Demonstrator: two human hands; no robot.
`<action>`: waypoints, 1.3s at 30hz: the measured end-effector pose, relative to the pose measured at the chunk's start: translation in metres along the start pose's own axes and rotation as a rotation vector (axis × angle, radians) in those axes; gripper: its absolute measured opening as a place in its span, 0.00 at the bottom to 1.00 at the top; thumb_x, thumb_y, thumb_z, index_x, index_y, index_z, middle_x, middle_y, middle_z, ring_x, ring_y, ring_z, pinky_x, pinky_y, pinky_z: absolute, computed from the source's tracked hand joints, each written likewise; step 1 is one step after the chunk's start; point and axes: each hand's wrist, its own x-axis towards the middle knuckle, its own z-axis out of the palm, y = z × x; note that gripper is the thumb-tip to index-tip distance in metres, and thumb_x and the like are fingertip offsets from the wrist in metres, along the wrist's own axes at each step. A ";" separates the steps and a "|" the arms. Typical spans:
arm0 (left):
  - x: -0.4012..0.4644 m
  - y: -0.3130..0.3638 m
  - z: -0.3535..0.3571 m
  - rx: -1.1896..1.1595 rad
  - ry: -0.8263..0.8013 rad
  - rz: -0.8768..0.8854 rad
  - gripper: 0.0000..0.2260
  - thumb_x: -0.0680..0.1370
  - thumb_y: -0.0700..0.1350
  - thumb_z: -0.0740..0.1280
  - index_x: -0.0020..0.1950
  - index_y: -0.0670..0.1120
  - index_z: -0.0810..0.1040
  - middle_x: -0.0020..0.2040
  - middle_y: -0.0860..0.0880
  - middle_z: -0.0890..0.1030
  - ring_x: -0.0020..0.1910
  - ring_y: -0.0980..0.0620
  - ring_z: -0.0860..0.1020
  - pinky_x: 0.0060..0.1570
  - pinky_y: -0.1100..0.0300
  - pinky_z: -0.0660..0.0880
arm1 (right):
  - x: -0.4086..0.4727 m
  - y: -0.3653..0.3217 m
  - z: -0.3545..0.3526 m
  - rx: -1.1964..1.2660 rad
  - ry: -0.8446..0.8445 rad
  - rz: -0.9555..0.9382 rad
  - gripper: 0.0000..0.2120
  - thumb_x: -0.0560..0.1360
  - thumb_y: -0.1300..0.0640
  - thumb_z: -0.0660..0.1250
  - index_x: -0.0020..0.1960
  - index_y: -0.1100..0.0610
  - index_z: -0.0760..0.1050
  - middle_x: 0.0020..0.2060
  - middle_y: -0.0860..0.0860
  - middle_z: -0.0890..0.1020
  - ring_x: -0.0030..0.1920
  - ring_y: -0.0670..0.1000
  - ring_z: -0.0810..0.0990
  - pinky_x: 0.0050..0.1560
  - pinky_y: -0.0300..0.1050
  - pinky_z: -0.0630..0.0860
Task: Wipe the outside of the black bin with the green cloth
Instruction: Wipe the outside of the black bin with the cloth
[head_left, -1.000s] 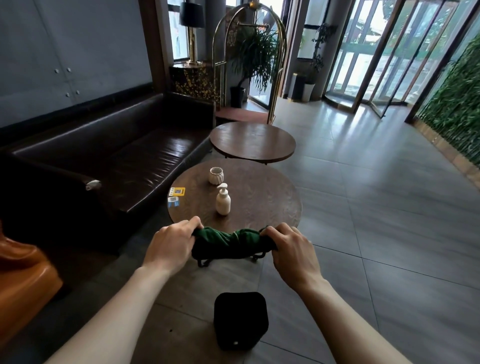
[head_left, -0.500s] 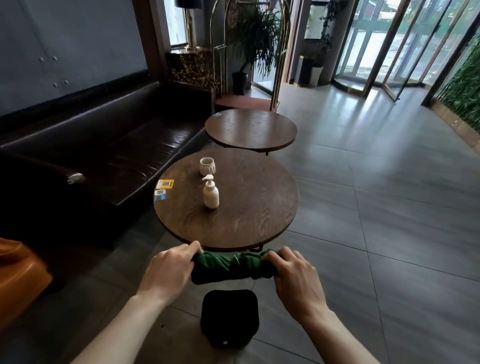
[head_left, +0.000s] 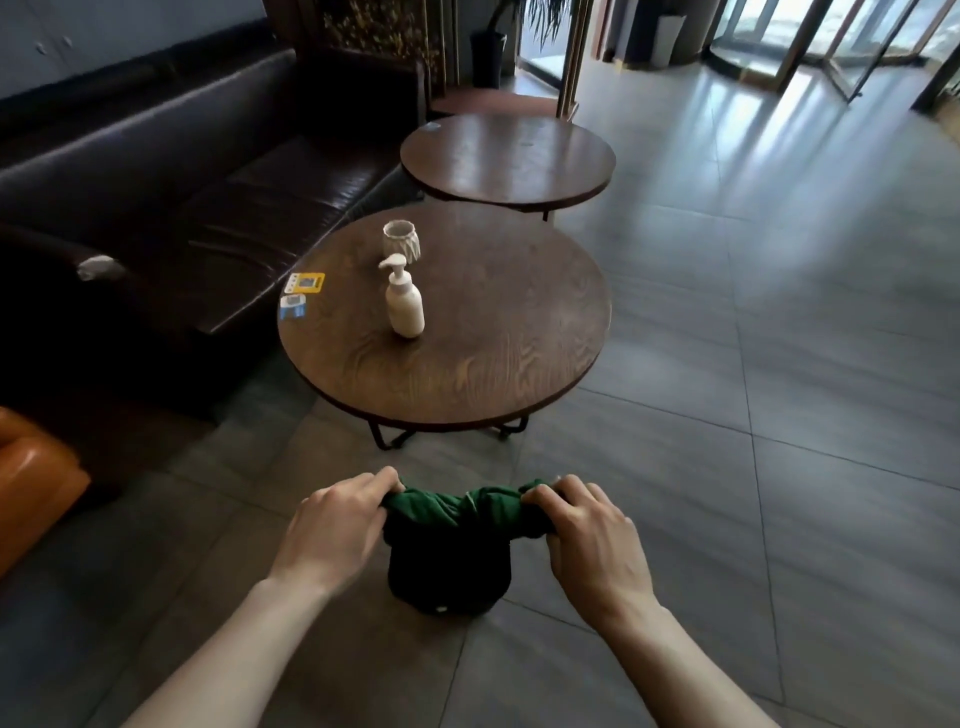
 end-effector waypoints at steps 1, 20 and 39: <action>0.001 -0.001 0.008 -0.003 -0.006 -0.006 0.10 0.79 0.43 0.65 0.57 0.56 0.74 0.51 0.56 0.82 0.51 0.46 0.82 0.45 0.50 0.78 | 0.000 0.004 0.008 0.003 -0.004 -0.001 0.18 0.78 0.60 0.68 0.64 0.43 0.76 0.56 0.46 0.78 0.56 0.53 0.78 0.41 0.53 0.81; -0.014 -0.072 0.197 -0.051 -0.110 -0.008 0.10 0.78 0.43 0.67 0.57 0.55 0.75 0.53 0.55 0.84 0.49 0.43 0.83 0.41 0.50 0.78 | -0.040 0.034 0.206 0.047 -0.118 0.105 0.19 0.74 0.64 0.72 0.61 0.48 0.80 0.52 0.50 0.80 0.51 0.57 0.79 0.36 0.54 0.80; 0.002 -0.209 0.376 0.023 -0.182 0.282 0.11 0.78 0.44 0.69 0.59 0.54 0.76 0.51 0.56 0.82 0.51 0.50 0.83 0.44 0.51 0.80 | -0.074 0.039 0.398 0.135 -0.029 0.069 0.26 0.60 0.69 0.81 0.54 0.50 0.83 0.47 0.48 0.82 0.43 0.57 0.83 0.26 0.53 0.79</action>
